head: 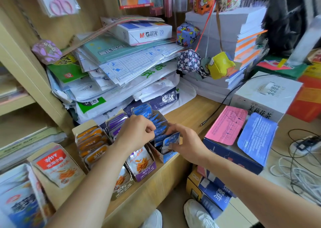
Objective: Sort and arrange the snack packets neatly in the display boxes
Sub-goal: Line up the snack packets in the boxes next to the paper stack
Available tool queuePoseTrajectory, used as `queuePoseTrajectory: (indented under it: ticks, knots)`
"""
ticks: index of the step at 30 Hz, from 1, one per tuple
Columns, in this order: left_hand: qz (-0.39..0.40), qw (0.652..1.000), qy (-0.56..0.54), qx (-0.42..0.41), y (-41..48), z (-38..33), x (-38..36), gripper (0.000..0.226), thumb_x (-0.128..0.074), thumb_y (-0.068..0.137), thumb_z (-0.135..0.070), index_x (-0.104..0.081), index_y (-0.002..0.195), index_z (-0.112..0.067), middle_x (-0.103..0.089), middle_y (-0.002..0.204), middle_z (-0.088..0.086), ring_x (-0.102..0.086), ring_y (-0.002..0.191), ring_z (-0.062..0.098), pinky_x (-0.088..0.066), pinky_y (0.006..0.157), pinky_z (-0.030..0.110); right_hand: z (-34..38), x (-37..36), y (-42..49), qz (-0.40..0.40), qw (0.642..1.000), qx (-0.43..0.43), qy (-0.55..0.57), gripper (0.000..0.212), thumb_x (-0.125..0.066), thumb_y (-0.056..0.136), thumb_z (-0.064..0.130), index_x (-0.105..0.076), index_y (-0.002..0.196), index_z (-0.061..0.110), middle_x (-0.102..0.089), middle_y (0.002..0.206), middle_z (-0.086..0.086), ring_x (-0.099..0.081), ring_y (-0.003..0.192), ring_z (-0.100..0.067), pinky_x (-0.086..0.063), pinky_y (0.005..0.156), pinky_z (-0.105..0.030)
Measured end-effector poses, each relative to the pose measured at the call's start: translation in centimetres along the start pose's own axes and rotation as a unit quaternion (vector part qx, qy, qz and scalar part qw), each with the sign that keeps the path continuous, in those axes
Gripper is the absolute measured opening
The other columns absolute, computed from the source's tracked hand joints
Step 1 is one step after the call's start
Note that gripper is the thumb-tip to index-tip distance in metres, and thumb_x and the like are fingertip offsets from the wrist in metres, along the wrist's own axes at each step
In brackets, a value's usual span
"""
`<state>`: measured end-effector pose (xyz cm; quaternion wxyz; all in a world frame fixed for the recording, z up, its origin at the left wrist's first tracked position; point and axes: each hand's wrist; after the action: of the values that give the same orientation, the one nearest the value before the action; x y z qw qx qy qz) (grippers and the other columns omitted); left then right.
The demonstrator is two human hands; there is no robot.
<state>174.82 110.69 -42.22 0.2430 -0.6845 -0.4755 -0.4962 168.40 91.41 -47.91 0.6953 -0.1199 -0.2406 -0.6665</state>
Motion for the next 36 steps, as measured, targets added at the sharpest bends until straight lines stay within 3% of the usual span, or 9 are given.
queuePoseTrajectory:
  ticks: [6, 10, 15, 19, 21, 24, 27, 30, 36]
  knots:
    - [0.009, 0.996, -0.085, 0.009, -0.8, 1.1, 0.4, 0.017, -0.072, 0.085, -0.015, -0.080, 0.094, -0.028, -0.071, 0.077, -0.014, -0.064, 0.073, 0.001, -0.052, 0.070, 0.019, -0.5, -0.1, 0.2, 0.003, 1.000, -0.020, 0.012, 0.050, -0.073, 0.084, 0.000, -0.054, 0.123, 0.023, -0.055, 0.136, 0.007, -0.053, 0.122, -0.003, -0.047, 0.089, -0.007]
    - [-0.044, 0.989, -0.132, 0.042, -0.7, 1.7, 0.0, 0.015, -0.077, 0.086, -0.017, -0.079, 0.089, -0.031, -0.072, 0.075, -0.015, -0.064, 0.073, -0.002, -0.046, 0.065, 0.010, -0.1, -0.2, 0.3, 0.031, 0.998, -0.037, 0.028, 0.092, -0.071, 0.086, -0.002, -0.022, 0.157, 0.031, -0.038, 0.146, 0.019, -0.043, 0.131, 0.004, -0.049, 0.102, -0.019]
    - [-0.032, 0.979, -0.191, 0.063, -0.4, 1.9, -0.3, 0.014, -0.081, 0.083, -0.018, -0.080, 0.085, -0.031, -0.073, 0.071, -0.015, -0.069, 0.070, 0.004, -0.058, 0.074, 0.027, 0.2, -0.6, 0.7, 0.070, 0.997, -0.020, 0.008, 0.103, -0.064, 0.088, -0.008, -0.007, 0.159, 0.038, -0.015, 0.165, 0.012, -0.016, 0.151, -0.006, -0.027, 0.105, -0.001]
    - [0.014, 0.983, -0.175, 0.058, -0.3, 1.6, -0.5, 0.015, -0.080, 0.085, -0.019, -0.079, 0.090, -0.032, -0.074, 0.076, -0.015, -0.070, 0.073, 0.005, -0.053, 0.071, 0.021, 0.1, -1.0, 0.9, 0.066, 0.998, -0.025, 0.005, 0.106, -0.063, 0.086, -0.009, -0.002, 0.159, 0.037, 0.008, 0.168, 0.011, 0.002, 0.152, -0.006, -0.025, 0.101, 0.003]
    - [0.027, 0.982, -0.180, 0.057, -0.3, 1.6, -0.4, 0.015, -0.080, 0.085, -0.019, -0.079, 0.090, -0.032, -0.074, 0.077, -0.015, -0.070, 0.075, 0.008, -0.055, 0.073, 0.023, 0.2, -0.9, 0.9, 0.061, 0.997, -0.044, 0.021, 0.108, -0.065, 0.086, -0.007, 0.003, 0.160, 0.032, 0.001, 0.168, 0.008, -0.009, 0.152, -0.008, -0.031, 0.093, 0.004]
    - [-0.016, 0.983, -0.174, 0.049, -0.3, 1.6, -0.3, 0.008, -0.077, 0.086, -0.024, -0.079, 0.087, -0.032, -0.073, 0.077, -0.020, -0.066, 0.072, -0.003, -0.049, 0.069, 0.018, 0.2, -0.6, 1.0, 0.074, 0.995, -0.047, 0.042, 0.098, -0.065, 0.087, -0.008, -0.010, 0.159, 0.026, -0.039, 0.144, 0.016, -0.047, 0.123, 0.009, -0.044, 0.089, -0.003]
    - [-0.094, 0.988, -0.116, 0.026, 0.2, 2.1, -0.3, 0.018, -0.076, 0.087, -0.022, -0.077, 0.102, -0.031, -0.069, 0.098, -0.017, -0.064, 0.072, -0.002, -0.049, 0.070, 0.020, 0.0, -0.8, 1.1, 0.071, 0.996, -0.046, 0.028, 0.093, -0.066, 0.086, -0.007, -0.021, 0.158, 0.029, -0.042, 0.151, 0.009, -0.046, 0.132, 0.000, -0.049, 0.099, -0.016]
    - [-0.085, 0.993, -0.081, 0.011, 0.9, 2.8, -0.8, 0.022, -0.084, 0.081, -0.024, -0.077, 0.100, -0.031, -0.063, 0.103, -0.014, -0.063, 0.074, 0.000, -0.049, 0.070, 0.021, -0.1, -0.8, 1.0, 0.064, 0.997, -0.041, 0.017, 0.090, -0.068, 0.085, -0.006, -0.026, 0.156, 0.031, -0.044, 0.149, 0.006, -0.045, 0.135, -0.006, -0.050, 0.102, -0.022]
    - [-0.090, 0.996, -0.022, -0.018, 1.4, 2.4, -1.1, 0.004, -0.083, 0.082, -0.025, -0.080, 0.082, -0.028, -0.066, 0.080, -0.012, -0.063, 0.067, 0.002, -0.054, 0.068, 0.028, -0.2, -0.7, 0.8, 0.062, 0.996, -0.048, 0.040, 0.095, -0.065, 0.086, -0.010, -0.016, 0.159, 0.027, -0.036, 0.143, 0.020, -0.038, 0.119, 0.023, -0.039, 0.097, -0.003]
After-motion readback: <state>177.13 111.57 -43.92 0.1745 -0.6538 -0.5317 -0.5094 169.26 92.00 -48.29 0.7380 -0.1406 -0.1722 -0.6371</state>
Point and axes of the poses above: each hand's wrist, its own y-axis towards the middle knuckle, its own x-axis out of the back of the hand, z = x × y
